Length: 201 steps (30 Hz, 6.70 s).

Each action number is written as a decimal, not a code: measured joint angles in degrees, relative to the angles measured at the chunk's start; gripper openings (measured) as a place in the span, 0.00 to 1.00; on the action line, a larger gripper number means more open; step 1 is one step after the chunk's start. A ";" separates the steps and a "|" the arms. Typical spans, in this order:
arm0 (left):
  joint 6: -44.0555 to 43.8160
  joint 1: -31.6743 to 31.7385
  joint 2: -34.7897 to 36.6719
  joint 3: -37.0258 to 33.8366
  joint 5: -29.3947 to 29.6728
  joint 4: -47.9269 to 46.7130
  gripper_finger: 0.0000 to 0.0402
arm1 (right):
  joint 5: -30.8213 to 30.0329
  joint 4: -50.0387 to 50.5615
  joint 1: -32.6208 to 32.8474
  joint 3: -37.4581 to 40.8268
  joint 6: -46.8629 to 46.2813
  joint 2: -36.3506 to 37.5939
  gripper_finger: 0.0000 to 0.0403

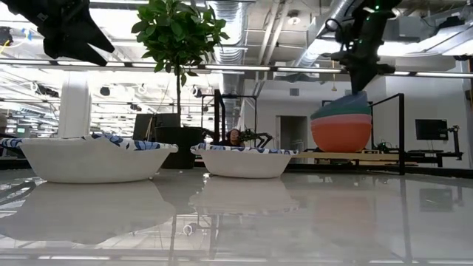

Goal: Place and stack bowls onto a shelf
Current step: Stack the blue bowl on top of the green bowl on the shelf, then put the white bowl on the shelf

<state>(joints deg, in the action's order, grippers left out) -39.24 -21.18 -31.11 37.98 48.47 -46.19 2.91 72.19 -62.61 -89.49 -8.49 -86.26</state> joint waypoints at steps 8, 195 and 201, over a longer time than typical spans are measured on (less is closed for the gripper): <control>-0.02 -0.01 0.00 0.00 -0.02 0.00 0.73 | -0.01 0.22 0.52 0.00 2.52 -2.18 0.17; -1.81 0.00 -0.01 -0.02 0.99 -3.45 0.73 | 0.55 -30.20 21.38 -2.99 -7.98 -13.62 0.06; -1.86 0.00 0.00 -0.02 0.90 -3.55 0.73 | 1.50 -28.37 20.26 -2.95 -7.21 -19.61 0.06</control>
<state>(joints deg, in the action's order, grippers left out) -41.10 -21.18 -31.11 37.95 49.36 -49.75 4.41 43.81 -42.35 -92.44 -15.70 -105.88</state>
